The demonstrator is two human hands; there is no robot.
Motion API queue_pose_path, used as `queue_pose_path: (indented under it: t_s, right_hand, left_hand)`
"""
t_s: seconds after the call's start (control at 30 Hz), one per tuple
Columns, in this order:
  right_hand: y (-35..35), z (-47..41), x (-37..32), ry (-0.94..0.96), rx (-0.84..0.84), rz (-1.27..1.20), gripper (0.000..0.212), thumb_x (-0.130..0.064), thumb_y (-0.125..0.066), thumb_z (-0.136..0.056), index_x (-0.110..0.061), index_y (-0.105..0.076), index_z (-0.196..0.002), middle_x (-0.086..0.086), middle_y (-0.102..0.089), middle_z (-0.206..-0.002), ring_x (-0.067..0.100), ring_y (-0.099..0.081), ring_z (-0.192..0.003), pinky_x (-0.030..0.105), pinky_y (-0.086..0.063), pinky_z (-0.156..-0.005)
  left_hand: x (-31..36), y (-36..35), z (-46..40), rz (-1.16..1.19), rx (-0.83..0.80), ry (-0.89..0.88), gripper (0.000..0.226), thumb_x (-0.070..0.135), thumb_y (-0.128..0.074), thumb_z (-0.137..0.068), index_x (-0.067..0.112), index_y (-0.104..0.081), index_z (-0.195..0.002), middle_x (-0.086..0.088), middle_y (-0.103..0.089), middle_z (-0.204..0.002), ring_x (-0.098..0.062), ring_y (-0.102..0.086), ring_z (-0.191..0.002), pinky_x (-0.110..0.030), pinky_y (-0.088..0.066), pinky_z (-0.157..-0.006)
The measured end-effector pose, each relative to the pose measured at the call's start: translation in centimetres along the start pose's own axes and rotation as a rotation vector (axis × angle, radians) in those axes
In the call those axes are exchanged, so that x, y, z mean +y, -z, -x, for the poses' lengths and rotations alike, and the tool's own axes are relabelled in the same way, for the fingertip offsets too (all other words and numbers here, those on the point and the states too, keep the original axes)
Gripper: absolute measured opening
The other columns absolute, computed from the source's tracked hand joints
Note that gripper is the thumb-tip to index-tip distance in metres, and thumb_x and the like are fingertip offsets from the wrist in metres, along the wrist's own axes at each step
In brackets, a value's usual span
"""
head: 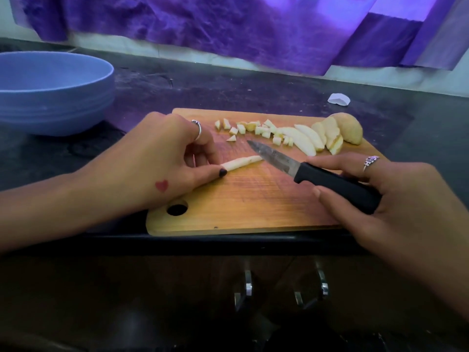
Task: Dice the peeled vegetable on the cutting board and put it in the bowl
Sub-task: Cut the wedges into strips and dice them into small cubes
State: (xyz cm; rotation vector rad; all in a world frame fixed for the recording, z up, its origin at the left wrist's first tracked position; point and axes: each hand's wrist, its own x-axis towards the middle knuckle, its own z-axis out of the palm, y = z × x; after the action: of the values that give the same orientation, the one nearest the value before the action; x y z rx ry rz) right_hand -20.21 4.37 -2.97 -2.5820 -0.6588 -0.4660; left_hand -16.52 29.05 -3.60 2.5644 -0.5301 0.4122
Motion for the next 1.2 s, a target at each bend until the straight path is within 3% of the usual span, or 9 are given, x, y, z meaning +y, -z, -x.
queue_pose_path:
  t_s: [0.07,0.17,0.33,0.47,0.67,0.77,0.97,1.2]
  right_hand:
    - [0.0,0.0,-0.1,0.003,-0.011,0.003,0.036,-0.032,-0.061,-0.077,-0.023,-0.07,-0.11,-0.019,-0.056,-0.068,-0.001,-0.053,-0.077,-0.007,-0.035,-0.064]
    - [-0.3,-0.2,-0.1,0.018,-0.033,0.022,0.036,-0.03,-0.062,-0.075,-0.022,-0.07,-0.109,-0.013,-0.06,-0.071,-0.007,-0.049,-0.076,-0.01,-0.032,-0.066]
    - [-0.4,-0.4,0.1,0.016,-0.082,0.0,0.034,-0.033,-0.061,-0.075,-0.031,-0.07,-0.107,-0.021,-0.058,-0.068,-0.016,-0.049,-0.064,-0.007,-0.034,-0.06]
    - [-0.6,0.2,-0.1,0.002,-0.035,0.052,0.034,-0.037,-0.058,-0.077,-0.034,-0.069,-0.109,-0.012,-0.068,-0.069,0.0,-0.053,-0.074,0.007,-0.042,-0.062]
    - [-1.2,0.7,-0.7,-0.013,0.131,-0.002,0.036,-0.024,-0.064,-0.077,-0.023,-0.069,-0.112,-0.016,-0.065,-0.072,0.006,-0.058,-0.081,0.004,-0.042,-0.067]
    - [-1.2,0.8,-1.1,0.012,0.087,-0.057,0.035,-0.025,-0.065,-0.076,-0.024,-0.069,-0.111,-0.025,-0.058,-0.075,-0.002,-0.058,-0.08,-0.005,-0.037,-0.065]
    - [-1.5,0.0,-1.1,0.004,0.046,-0.067,0.031,-0.029,-0.062,-0.077,-0.029,-0.071,-0.107,-0.031,-0.054,-0.071,-0.01,-0.055,-0.074,-0.008,-0.032,-0.061]
    - [-1.5,0.5,-1.1,-0.031,-0.018,0.001,0.032,-0.035,-0.059,-0.078,-0.036,-0.069,-0.109,-0.017,-0.07,-0.074,0.005,-0.058,-0.077,0.0,-0.036,-0.069]
  left_hand:
    - [0.1,0.0,-0.1,0.037,-0.015,0.018,0.016,0.042,-0.064,-0.066,0.027,-0.069,-0.068,0.01,-0.062,-0.058,0.003,-0.056,-0.062,-0.016,-0.045,-0.062]
    - [0.2,-0.1,0.0,0.078,-0.031,0.041,0.013,0.039,-0.066,-0.068,0.027,-0.068,-0.066,0.022,-0.063,-0.069,0.002,-0.057,-0.06,-0.01,-0.044,-0.06]
    - [0.3,-0.3,0.0,0.109,-0.023,0.071,0.013,0.033,-0.071,-0.071,0.025,-0.067,-0.061,0.026,-0.061,-0.064,0.007,-0.054,-0.053,-0.006,-0.04,-0.055]
    - [0.5,-0.4,-0.1,0.1,-0.011,0.076,0.017,0.033,-0.071,-0.072,0.024,-0.066,-0.058,0.026,-0.06,-0.061,0.007,-0.053,-0.053,-0.007,-0.04,-0.055]
    - [0.7,-0.3,0.1,0.108,-0.016,0.074,0.016,0.036,-0.069,-0.07,0.024,-0.067,-0.059,0.026,-0.062,-0.065,0.007,-0.054,-0.056,-0.008,-0.041,-0.056]
    - [0.7,-0.4,0.1,0.115,-0.015,0.071,0.019,0.038,-0.068,-0.07,0.023,-0.066,-0.059,0.022,-0.062,-0.064,0.004,-0.055,-0.056,-0.013,-0.043,-0.056]
    - [0.6,-0.6,0.1,0.134,-0.004,0.096,0.02,0.034,-0.072,-0.073,0.021,-0.066,-0.058,0.018,-0.063,-0.062,0.002,-0.055,-0.053,-0.015,-0.042,-0.052]
    - [0.9,-1.0,0.2,0.145,0.031,0.122,0.024,0.026,-0.074,-0.076,0.018,-0.065,-0.056,0.016,-0.062,-0.058,0.002,-0.051,-0.044,-0.01,-0.038,-0.046]
